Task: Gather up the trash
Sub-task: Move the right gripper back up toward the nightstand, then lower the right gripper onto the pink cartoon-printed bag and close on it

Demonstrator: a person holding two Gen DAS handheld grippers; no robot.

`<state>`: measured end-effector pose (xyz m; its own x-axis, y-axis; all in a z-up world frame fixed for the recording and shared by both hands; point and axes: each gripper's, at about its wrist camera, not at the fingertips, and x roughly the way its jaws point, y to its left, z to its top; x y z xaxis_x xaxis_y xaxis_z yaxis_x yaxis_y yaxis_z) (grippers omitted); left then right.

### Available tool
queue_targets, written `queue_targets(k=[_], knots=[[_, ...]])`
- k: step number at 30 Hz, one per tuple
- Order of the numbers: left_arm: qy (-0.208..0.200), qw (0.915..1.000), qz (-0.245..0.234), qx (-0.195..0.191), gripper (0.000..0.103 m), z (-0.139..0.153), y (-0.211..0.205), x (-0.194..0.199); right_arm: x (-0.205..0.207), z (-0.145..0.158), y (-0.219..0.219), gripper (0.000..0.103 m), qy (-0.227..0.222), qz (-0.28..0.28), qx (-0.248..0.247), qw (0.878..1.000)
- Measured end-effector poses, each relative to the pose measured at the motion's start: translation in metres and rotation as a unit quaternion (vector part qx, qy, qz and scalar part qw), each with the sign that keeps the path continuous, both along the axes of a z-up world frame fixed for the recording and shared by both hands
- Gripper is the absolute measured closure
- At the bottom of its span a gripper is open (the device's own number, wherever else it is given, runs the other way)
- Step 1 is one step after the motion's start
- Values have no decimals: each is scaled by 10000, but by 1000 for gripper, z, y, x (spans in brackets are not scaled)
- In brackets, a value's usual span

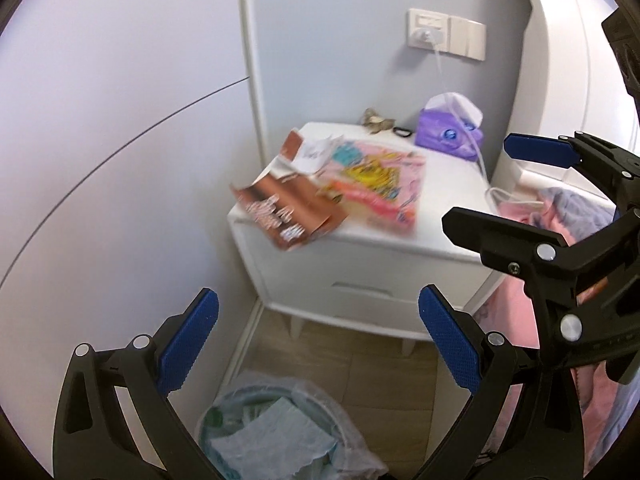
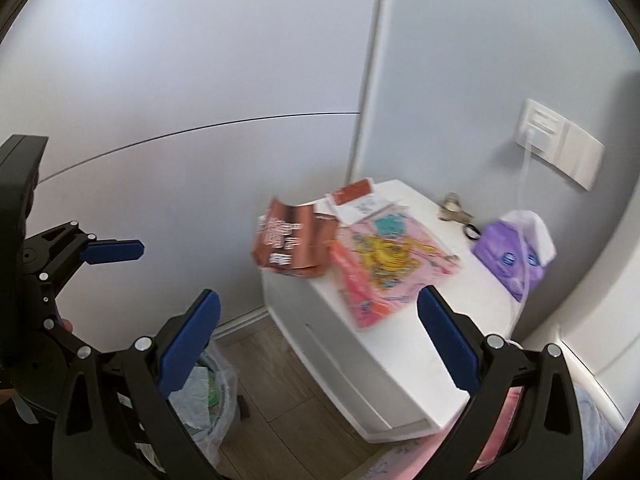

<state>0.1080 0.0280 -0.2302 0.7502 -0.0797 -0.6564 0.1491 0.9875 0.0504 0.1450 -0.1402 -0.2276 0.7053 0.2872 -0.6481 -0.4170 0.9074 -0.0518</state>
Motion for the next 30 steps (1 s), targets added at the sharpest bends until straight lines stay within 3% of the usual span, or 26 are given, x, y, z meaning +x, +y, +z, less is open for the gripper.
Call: queue_targets(k=[14,30], knots=[[135,9970,-727,212,6,6,-59,36,38,7,-49,7,322,-583,28,9978],[476,9920,-1144,261,6,-22,-75,120,118,-43,-74,7,1079,-1118,165,9877]])
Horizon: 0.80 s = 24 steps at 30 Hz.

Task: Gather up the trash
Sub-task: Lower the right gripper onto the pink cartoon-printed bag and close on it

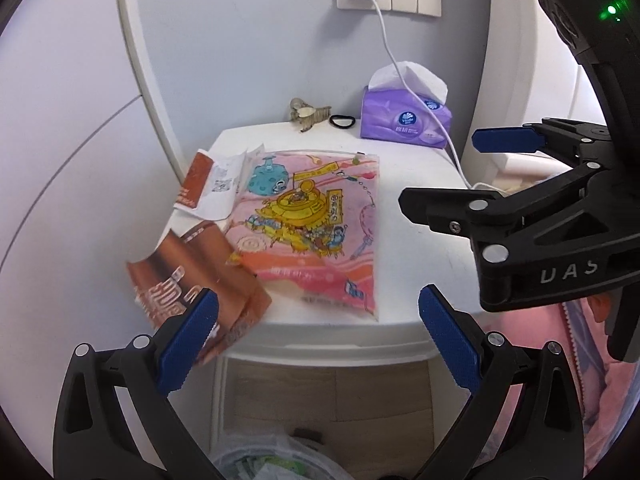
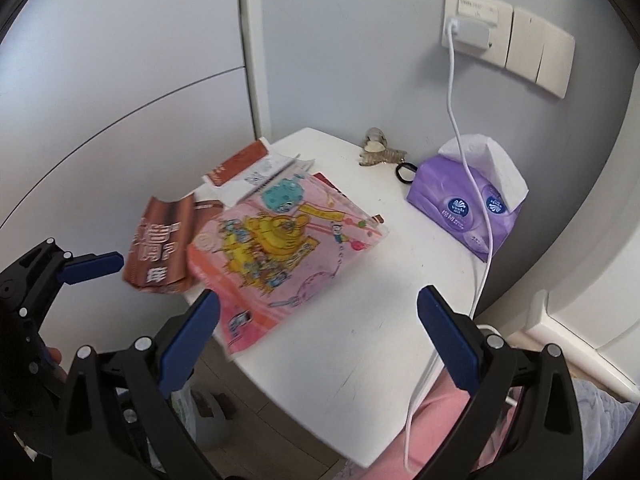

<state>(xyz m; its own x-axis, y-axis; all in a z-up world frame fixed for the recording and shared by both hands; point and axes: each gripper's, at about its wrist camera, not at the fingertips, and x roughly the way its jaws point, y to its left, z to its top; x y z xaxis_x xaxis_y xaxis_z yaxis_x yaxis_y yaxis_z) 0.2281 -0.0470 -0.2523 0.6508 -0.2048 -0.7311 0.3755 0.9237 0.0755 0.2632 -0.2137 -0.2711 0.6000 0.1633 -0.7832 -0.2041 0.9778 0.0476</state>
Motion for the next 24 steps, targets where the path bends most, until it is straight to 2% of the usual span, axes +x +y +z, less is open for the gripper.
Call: queue_targets(k=[13,24], knots=[[289,9995,-92,20,6,-26,5,50,53,-43,2,7,455,-170,57,9988],[475,9986,-215,-111,6,-32,9,67,69,-56,0,7,570,-258,-18,9980]])
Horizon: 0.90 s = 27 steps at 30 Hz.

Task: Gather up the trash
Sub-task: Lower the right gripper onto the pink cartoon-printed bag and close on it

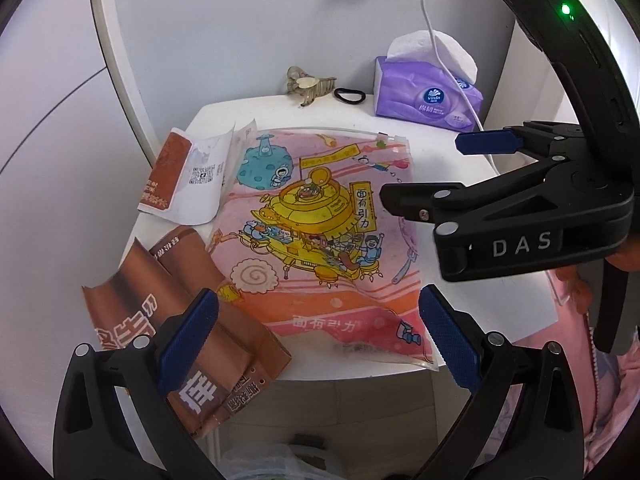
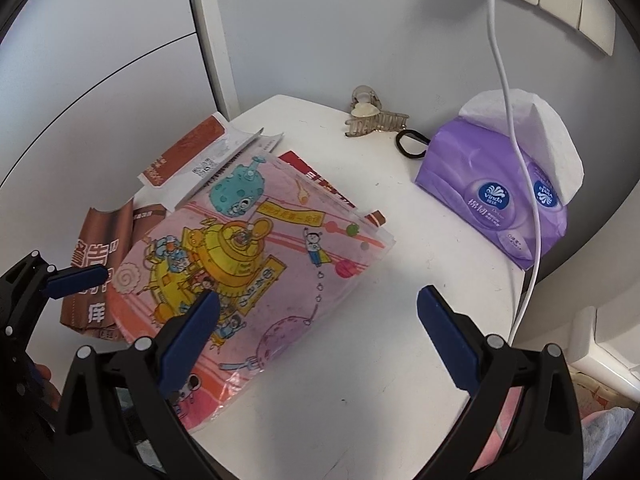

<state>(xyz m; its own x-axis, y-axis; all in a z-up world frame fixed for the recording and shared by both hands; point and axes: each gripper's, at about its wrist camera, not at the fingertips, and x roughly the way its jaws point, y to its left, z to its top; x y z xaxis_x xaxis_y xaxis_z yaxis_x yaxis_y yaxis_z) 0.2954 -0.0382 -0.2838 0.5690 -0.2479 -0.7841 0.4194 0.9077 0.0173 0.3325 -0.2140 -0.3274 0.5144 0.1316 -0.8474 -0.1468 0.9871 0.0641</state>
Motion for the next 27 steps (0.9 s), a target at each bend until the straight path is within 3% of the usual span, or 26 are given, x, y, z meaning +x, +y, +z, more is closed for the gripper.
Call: queue_targets(k=[19,27], knots=[[261,9995,81,-162,6,-15,3,23,26,-25,-9,7,348,-303,239,9986],[250,9992,41,-320,9,-18,6,25,33,-30,-6,7,288,-401,281,9984]])
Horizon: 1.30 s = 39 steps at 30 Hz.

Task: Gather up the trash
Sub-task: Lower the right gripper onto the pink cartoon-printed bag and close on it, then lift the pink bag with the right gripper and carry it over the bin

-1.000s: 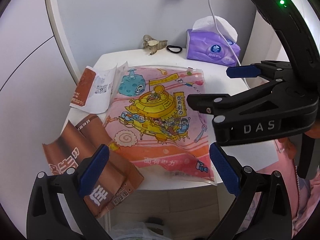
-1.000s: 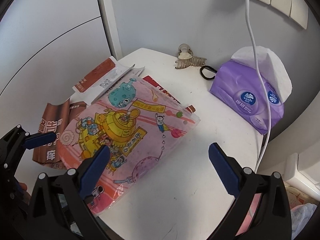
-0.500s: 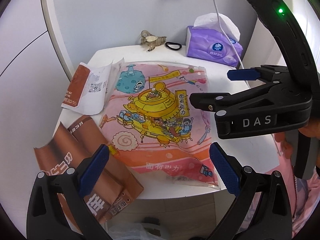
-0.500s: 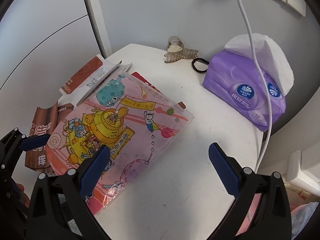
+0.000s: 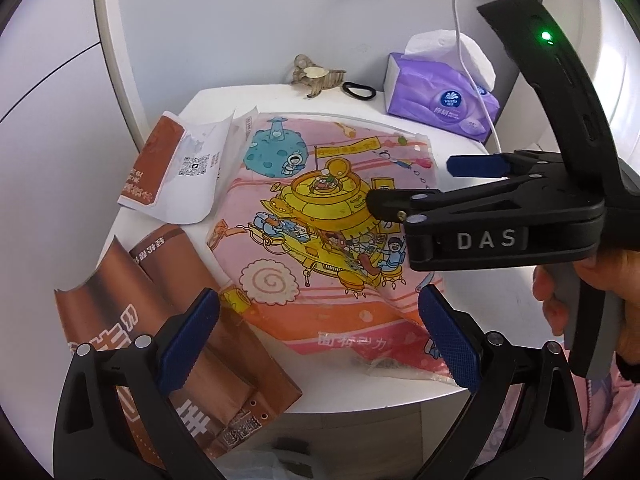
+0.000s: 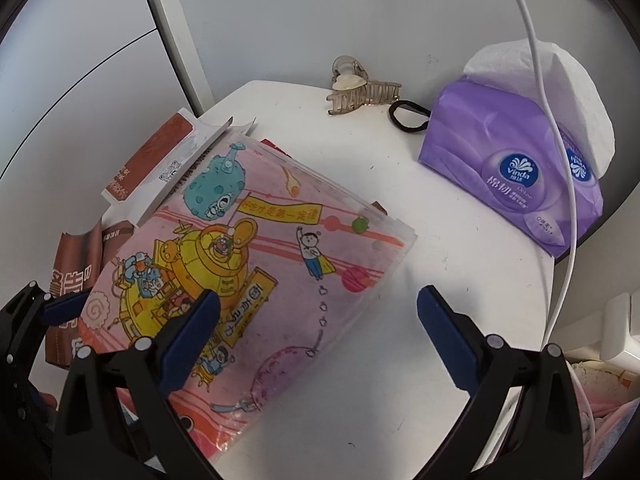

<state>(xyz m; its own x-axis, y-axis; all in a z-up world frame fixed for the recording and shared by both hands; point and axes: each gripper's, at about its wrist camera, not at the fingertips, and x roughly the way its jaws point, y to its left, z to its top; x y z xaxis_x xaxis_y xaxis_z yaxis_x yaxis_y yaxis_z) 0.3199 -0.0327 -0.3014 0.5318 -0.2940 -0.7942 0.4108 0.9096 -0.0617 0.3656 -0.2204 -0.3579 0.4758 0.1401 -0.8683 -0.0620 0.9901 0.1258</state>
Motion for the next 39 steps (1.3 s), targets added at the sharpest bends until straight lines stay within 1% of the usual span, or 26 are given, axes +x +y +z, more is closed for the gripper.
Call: queue_targets(k=[1,3,5,6,7,8,9,12,15,17,18,23,25,26,35,39], knots=[[-5,10000,-19,1,12,0,0,0,1,0,0,7,-10,-9,-10,10000],[-9,10000,-31,-33,20,0,0,0,2,0,2,7,-21,-13,-28,10000],[14,10000,-8,-62,23,0,-1,1,3,0,3,8,-39,-36,-82,10000],[33,10000,-5,-63,25,0,-1,2,4,0,3,12,-39,-54,-105,9999],[46,10000,9,-46,27,-1,-2,2,4,-1,2,26,-35,-108,-123,9999],[61,10000,18,-36,30,-2,-2,3,4,-1,1,34,-25,-132,-115,9998],[70,10000,19,-44,35,-2,-2,3,4,-2,0,34,-10,-153,-103,9998],[123,9999,17,-81,41,-4,-3,4,4,-3,0,37,-14,-124,-78,9999],[103,9999,-1,-57,48,-5,-6,3,4,-2,1,45,-61,-104,-45,9999],[78,10000,-8,-53,53,-4,-8,3,2,-1,3,54,-90,-86,-30,9999],[67,10000,-13,-53,56,-3,-8,3,2,0,3,57,-97,-73,-21,9999],[67,9999,-32,-74,62,-1,-11,5,1,3,9,77,-136,32,52,9999],[46,10000,-11,-76,65,-1,-12,5,0,3,11,82,-169,54,71,9998],[31,10000,-7,-86,68,-1,-12,4,-1,3,11,84,-179,57,105,9998],[-52,9998,-47,-171,86,-1,-12,2,-4,7,15,95,-347,125,206,9991],[-101,9998,-86,-178,95,2,-14,0,-6,13,17,97,-444,130,236,9987]])
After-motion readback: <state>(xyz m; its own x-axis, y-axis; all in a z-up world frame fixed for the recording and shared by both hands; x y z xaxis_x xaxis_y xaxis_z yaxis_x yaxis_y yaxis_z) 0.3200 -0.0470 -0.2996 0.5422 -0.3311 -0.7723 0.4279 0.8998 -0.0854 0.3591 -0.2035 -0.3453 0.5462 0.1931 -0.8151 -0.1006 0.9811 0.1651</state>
